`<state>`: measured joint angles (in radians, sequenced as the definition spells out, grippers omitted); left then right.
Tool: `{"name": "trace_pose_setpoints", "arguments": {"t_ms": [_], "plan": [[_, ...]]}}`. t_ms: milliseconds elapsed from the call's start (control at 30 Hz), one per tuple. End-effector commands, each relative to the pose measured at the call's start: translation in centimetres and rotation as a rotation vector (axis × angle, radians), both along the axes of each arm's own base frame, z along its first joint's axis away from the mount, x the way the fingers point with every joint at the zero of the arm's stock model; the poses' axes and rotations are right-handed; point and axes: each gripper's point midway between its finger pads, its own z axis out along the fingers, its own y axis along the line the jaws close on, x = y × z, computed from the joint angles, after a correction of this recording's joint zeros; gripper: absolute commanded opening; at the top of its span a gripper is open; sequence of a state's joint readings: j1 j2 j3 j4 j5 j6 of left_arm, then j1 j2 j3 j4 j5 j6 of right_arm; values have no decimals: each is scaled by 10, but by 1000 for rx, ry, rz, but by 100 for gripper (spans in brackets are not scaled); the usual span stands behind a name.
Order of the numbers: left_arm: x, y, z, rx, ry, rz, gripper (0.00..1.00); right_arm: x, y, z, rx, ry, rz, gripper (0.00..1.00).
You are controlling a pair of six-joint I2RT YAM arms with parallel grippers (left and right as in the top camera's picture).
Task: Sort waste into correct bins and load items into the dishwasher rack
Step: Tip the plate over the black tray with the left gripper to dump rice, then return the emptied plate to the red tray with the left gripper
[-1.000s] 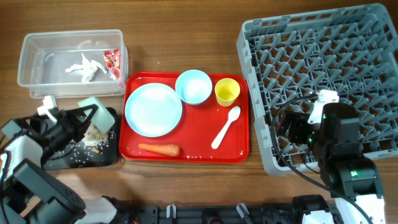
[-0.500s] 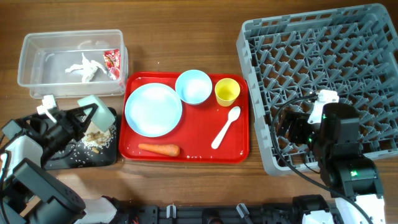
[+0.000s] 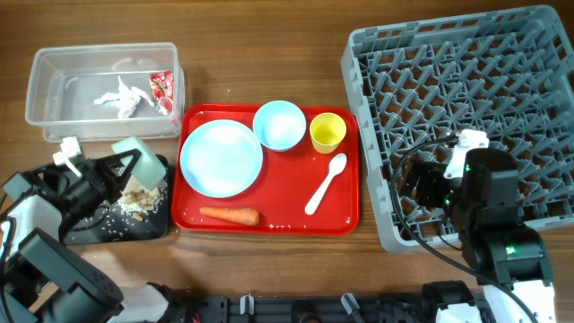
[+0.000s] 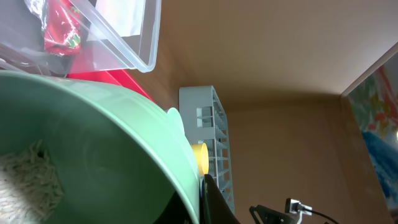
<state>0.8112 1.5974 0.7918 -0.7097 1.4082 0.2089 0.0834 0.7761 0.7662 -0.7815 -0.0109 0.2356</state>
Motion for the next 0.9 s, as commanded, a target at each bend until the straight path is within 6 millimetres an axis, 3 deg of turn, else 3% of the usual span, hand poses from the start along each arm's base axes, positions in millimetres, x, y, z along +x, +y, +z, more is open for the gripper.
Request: {"name": "trace_pose_setpoints", "arguments": {"t_ms": [0, 67, 100, 133, 200, 300, 367, 467, 600, 700, 867], "plan": [[-1, 2, -10, 29, 25, 7, 4, 2, 2, 8, 21, -17, -1, 100], [-2, 4, -18, 13, 104, 23, 4, 2, 2, 8, 34, -16, -13, 100], [-5, -6, 19, -22, -162, -14, 4, 2, 2, 8, 34, -15, -14, 100], [-4, -4, 17, 2, -169, -13, 4, 2, 2, 7, 34, -13, -13, 100], [-1, 7, -4, -16, 21, 28, 4, 0, 2, 6, 32, -6, -13, 100], [-6, 1, 20, -36, -152, 13, 4, 0, 2, 6, 33, -2, -13, 100], [-4, 4, 11, -42, -74, 20, 4, -1, 2, 5, 32, 2, -14, 100], [-5, 2, 15, -12, -136, 11, 4, -1, 2, 4, 32, 5, -13, 100], [-5, 0, 17, -72, -93, 12, 4, -1, 2, 4, 32, 5, -14, 100], [-3, -16, 20, -70, -94, -42, 4, -1, 2, 4, 31, 5, -13, 100], [1, -92, 29, 132, -95, -310, 4, -1, 2, 4, 32, 5, -14, 100]]}}
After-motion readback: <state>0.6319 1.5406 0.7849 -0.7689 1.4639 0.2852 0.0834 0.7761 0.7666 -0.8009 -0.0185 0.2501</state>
